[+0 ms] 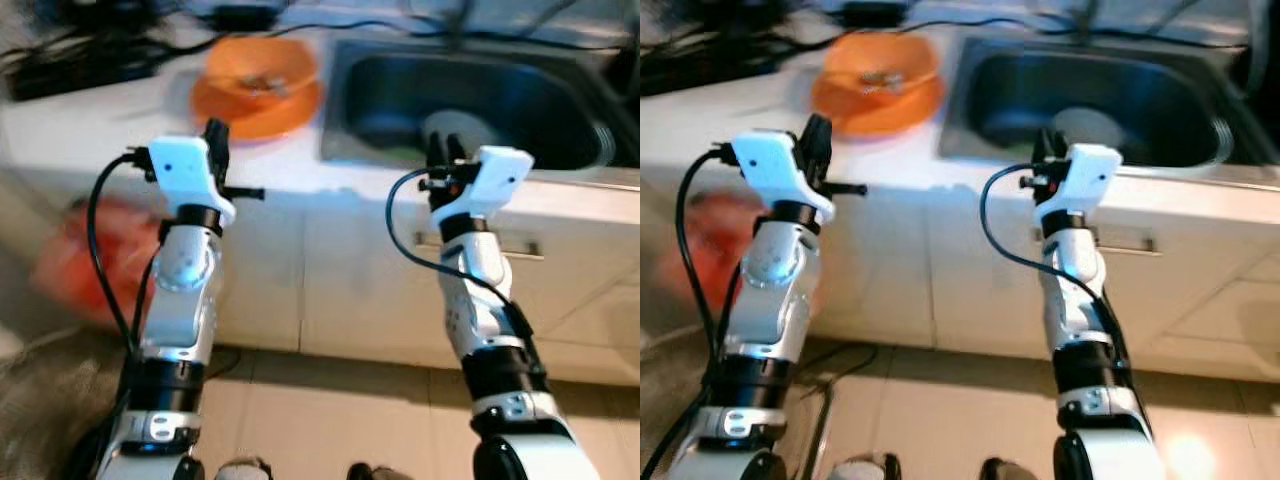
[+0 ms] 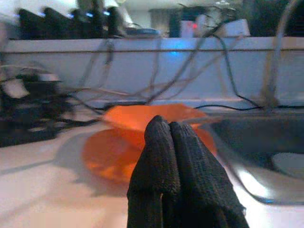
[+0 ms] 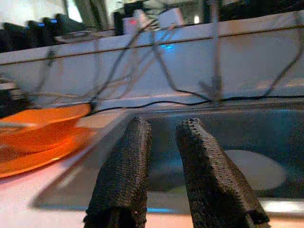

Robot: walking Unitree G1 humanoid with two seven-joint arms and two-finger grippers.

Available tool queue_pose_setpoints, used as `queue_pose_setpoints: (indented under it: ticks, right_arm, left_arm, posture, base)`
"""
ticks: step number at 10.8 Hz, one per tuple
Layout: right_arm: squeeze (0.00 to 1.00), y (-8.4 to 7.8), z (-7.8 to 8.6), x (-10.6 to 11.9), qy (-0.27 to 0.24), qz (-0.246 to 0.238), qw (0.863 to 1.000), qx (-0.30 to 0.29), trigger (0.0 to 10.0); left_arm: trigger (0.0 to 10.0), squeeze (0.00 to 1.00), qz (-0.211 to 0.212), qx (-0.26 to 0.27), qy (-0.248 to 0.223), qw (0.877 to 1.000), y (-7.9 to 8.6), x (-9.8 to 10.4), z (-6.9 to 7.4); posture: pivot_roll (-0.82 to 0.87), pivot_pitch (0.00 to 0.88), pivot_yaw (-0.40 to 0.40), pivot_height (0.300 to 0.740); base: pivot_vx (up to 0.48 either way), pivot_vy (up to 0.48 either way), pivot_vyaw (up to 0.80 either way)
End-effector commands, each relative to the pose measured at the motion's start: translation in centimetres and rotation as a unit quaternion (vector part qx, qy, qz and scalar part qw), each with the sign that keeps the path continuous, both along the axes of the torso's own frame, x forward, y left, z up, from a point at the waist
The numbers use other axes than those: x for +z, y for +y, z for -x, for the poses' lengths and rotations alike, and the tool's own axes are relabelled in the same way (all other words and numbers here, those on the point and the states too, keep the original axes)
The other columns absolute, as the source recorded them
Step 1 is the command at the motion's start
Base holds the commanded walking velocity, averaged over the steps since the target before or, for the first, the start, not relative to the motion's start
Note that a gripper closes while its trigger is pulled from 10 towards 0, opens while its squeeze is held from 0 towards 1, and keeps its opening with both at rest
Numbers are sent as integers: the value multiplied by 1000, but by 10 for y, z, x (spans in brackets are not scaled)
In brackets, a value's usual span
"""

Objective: Kitchen organization

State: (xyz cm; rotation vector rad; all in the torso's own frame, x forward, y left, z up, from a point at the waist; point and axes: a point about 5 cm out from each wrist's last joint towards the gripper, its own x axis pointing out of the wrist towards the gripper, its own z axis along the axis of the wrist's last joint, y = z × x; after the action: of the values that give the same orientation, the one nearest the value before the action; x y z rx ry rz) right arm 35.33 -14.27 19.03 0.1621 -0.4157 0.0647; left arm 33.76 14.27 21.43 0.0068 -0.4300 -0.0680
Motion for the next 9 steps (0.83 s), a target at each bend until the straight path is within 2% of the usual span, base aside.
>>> queue_pose_setpoints:
  ticks: [1,6,8,9]
  right_arm:
    - [0,2,0,0,-3,0,1000,3,10000]
    - [0,2,-1,0,4,-3,1000,3,10000]
    - [0,2,-1,0,3,-7,1000,5,10000]
    - [0,2,-1,1,-3,-2,1000,5,10000]
  left_arm:
    - [10000,0,-5,6,8,1000,3,-2,0]
    - [10000,0,-7,6,6,1000,2,-2,0]
    - [10000,0,-9,6,7,1000,3,-2,0]
    - [10000,0,-10,6,7,1000,3,-2,0]
  posture:
    - [229,141,-23,740]
    - [232,141,-24,740]
    - [233,140,-24,740]
    - [233,138,-24,740]
  base:
    - [262,0,0]
    - [259,0,0]
    - [261,0,-697]
    - [259,0,0]
